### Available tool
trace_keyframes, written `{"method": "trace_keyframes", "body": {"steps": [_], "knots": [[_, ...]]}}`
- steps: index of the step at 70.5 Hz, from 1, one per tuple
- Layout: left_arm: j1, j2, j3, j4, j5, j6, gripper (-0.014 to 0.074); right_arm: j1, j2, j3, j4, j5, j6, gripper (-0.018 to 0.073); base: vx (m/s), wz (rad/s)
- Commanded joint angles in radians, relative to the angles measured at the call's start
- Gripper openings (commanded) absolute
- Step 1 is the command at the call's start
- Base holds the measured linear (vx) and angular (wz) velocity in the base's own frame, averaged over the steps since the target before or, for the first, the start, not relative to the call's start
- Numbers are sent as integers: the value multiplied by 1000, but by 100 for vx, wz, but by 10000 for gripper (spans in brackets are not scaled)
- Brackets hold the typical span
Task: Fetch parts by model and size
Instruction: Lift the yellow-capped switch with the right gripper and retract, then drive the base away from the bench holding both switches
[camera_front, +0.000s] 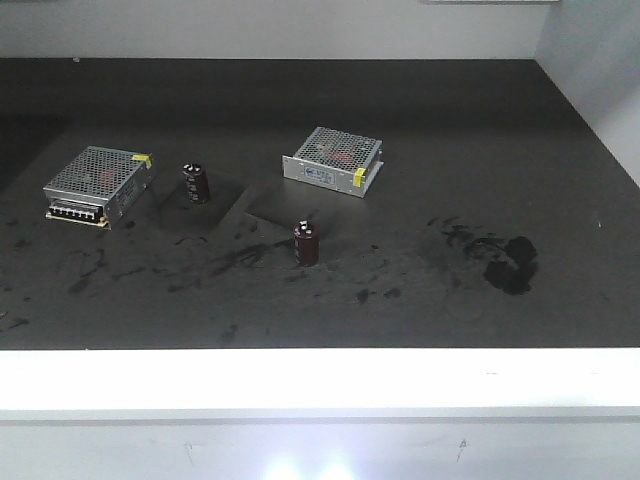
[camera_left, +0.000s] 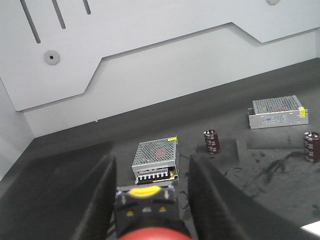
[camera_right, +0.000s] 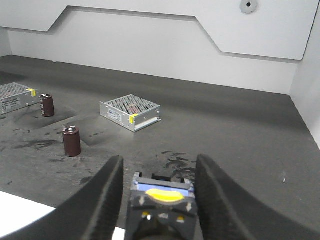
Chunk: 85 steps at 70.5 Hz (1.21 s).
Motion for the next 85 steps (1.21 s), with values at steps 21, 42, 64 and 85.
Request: {"method": "trace_keyframes", "body": {"steps": [21, 42, 64, 85], "knots": [[-3, 19, -25, 11, -74, -2, -8, -3, 9, -27, -6, -71, -10, -5, 0, 0], [-3, 19, -25, 11, -74, -2, -8, -3, 9, -27, -6, -72, -10, -5, 0, 0], [-3, 19, -25, 11, -74, -2, -8, -3, 9, -27, -6, -72, -10, -5, 0, 0], [-3, 19, -25, 11, -74, -2, -8, -3, 9, -27, -6, -72, -10, -5, 0, 1]]}}
